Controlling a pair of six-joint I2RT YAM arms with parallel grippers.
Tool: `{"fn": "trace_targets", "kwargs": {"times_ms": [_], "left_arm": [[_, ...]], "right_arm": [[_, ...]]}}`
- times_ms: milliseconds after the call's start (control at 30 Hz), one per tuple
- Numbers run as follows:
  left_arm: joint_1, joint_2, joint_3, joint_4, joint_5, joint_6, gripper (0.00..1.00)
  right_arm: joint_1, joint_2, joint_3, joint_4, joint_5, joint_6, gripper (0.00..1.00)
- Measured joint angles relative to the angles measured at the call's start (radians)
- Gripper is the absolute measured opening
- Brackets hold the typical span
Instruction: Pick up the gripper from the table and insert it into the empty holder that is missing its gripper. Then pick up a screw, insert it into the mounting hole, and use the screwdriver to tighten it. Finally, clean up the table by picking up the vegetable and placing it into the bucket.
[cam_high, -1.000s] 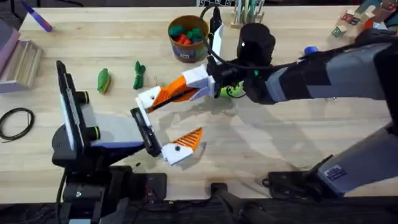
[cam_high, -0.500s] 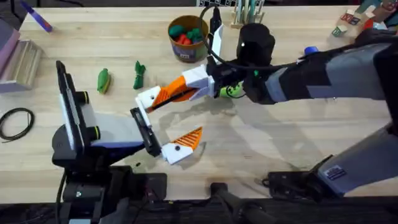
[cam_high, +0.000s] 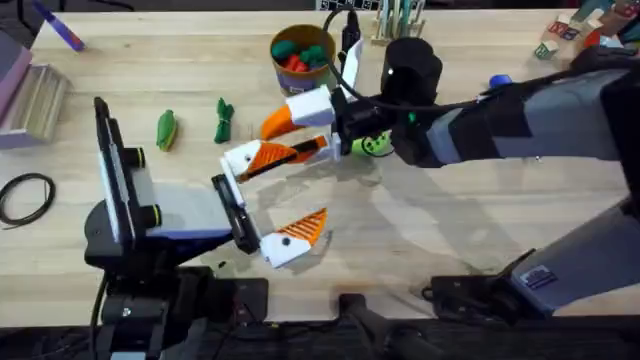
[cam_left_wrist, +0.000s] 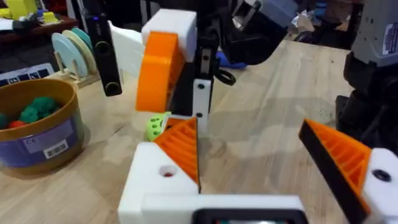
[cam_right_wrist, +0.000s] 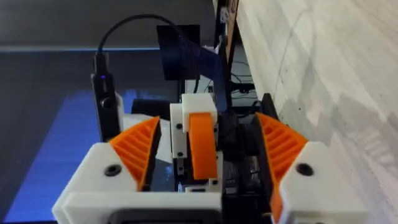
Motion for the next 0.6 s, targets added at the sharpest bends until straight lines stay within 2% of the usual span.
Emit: {"fn": "trace_targets", "kwargs": {"times_ms": [33, 100, 467, 600], "left_arm": [[0.0, 0.0, 0.0, 0.0, 0.001, 0.0, 0.986], [0.0, 0.0, 0.0, -0.001, 0.008, 0.0, 0.986], [0.0, 0.0, 0.0, -0.002, 0.012, 0.003, 0.985], [0.0, 0.0, 0.0, -0.002, 0.014, 0.003, 0.985]], "right_arm": [[0.0, 0.0, 0.0, 0.0, 0.009, -0.003, 0.846], [0.0, 0.0, 0.0, 0.0, 0.027, -0.003, 0.862], [-0.001, -0.012, -0.001, -0.016, 0.048, -0.03, 0.864], [-0.015, -0.108, -0.001, -0.195, 0.065, -0.106, 0.866]]}}
